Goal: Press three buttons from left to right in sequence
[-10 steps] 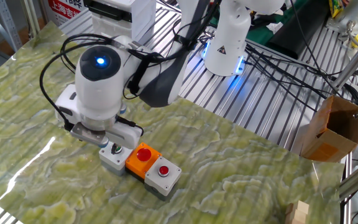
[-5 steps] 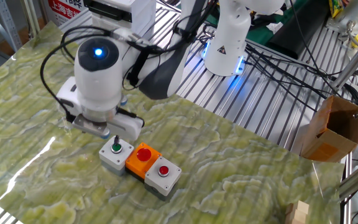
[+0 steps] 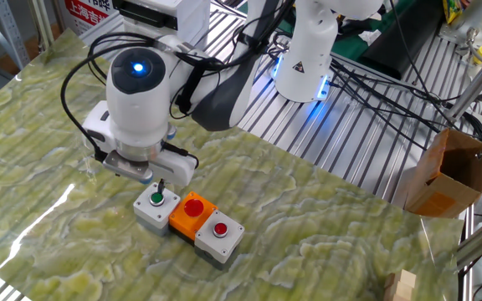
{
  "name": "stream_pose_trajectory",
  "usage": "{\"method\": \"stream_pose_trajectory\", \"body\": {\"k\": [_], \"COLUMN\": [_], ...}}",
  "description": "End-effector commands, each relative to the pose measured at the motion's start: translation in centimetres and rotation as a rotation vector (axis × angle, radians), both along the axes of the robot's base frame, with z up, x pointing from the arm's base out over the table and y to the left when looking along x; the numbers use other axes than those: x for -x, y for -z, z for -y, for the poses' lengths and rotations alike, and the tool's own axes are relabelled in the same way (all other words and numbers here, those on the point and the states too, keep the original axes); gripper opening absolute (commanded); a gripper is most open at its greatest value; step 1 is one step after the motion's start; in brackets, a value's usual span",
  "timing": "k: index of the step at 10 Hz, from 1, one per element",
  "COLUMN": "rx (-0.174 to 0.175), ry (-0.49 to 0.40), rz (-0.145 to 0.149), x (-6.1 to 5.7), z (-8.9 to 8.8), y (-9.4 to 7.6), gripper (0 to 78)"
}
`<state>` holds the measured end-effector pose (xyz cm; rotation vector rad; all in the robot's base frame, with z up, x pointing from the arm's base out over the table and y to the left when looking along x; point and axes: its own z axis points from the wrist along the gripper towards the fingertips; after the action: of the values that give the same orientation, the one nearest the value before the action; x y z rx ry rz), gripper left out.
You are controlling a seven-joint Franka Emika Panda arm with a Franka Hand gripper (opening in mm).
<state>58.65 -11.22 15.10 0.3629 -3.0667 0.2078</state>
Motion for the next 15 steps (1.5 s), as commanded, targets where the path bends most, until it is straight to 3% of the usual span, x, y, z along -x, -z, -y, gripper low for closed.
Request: {"method": "stream_pose_trajectory", "body": {"k": [1,4,10,15], "rx": [-0.004,-0.003,0.0,-0.001], "ry": [-0.004,-0.004,-0.005,-0.006], "rz": [0.001,-0.005,-0.003,0.005], "x": [-1.3,-1.8,-1.5,-1.3], "z": [0.3,0.1,-0.1,-0.1], "y": [-1.1,-1.1,0.1,2.5], "gripper": [77.4,77.4,77.4,77.4]}}
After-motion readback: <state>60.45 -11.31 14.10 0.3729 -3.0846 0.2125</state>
